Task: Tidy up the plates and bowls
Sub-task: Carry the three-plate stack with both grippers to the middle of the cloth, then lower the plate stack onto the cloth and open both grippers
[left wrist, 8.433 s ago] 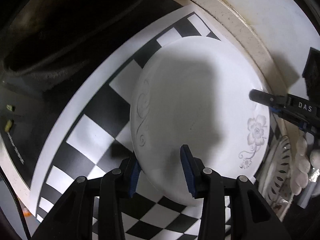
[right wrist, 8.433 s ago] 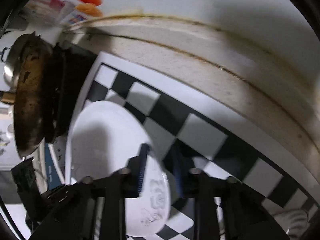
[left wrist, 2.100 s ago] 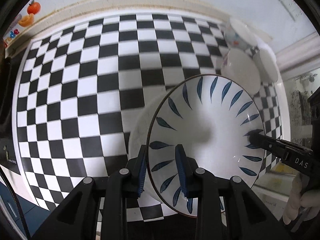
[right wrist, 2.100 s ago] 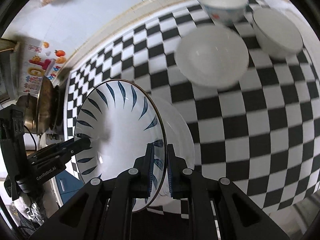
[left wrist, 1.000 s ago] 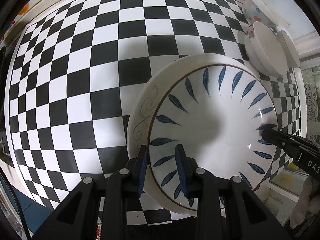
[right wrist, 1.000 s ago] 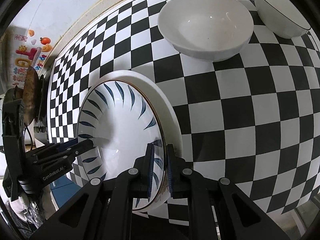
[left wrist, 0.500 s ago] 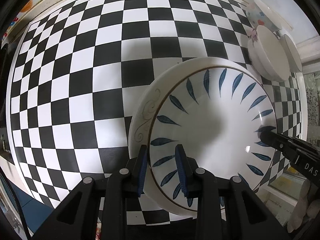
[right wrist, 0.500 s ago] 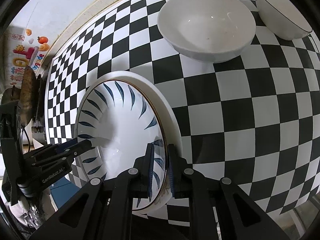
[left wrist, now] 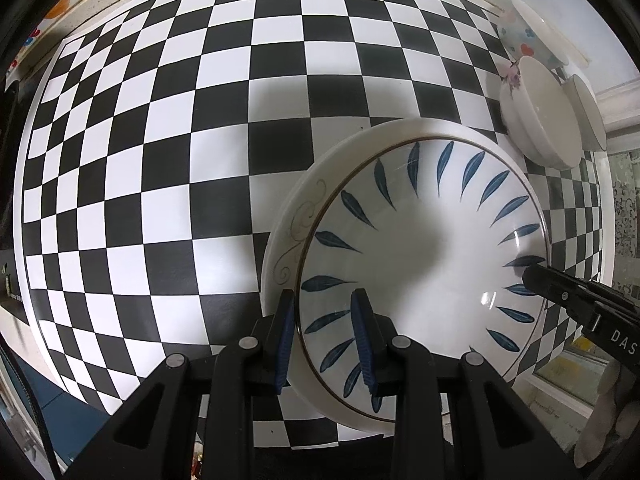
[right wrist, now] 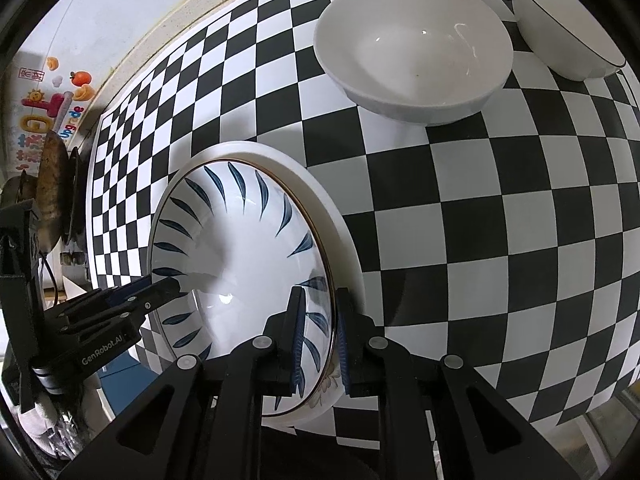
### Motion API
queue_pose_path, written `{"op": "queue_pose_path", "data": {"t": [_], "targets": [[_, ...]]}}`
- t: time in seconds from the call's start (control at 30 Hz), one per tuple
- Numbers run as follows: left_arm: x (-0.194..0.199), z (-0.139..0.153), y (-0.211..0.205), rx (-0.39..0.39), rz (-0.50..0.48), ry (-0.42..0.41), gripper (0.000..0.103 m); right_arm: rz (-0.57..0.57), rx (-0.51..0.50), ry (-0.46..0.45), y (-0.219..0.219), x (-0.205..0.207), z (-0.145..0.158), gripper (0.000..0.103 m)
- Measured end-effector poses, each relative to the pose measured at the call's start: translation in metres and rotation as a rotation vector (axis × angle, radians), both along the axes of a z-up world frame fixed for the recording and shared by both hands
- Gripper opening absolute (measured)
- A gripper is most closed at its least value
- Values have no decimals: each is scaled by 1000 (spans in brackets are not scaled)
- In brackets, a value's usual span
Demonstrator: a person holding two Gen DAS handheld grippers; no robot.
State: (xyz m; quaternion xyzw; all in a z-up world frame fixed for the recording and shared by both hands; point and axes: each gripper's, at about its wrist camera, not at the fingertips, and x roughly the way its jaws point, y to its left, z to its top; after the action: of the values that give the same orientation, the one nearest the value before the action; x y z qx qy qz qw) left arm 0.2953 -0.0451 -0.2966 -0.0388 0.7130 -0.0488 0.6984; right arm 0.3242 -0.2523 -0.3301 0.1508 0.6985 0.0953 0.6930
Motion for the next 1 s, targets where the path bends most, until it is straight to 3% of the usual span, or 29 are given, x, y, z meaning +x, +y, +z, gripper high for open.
{"op": "queue_pose_path", "data": {"t": [0.33, 0.67, 1.0], "targets": [[-1, 10, 4, -3, 16, -2, 26, 0, -7, -30, -7, -2, 15, 17], [-36, 78, 5, -2, 2, -147, 26, 16, -101, -160, 4, -42, 78, 17], [-93, 142, 9, 6, -28, -281, 26, 20, -118, -284, 25, -103, 152, 18]]}}
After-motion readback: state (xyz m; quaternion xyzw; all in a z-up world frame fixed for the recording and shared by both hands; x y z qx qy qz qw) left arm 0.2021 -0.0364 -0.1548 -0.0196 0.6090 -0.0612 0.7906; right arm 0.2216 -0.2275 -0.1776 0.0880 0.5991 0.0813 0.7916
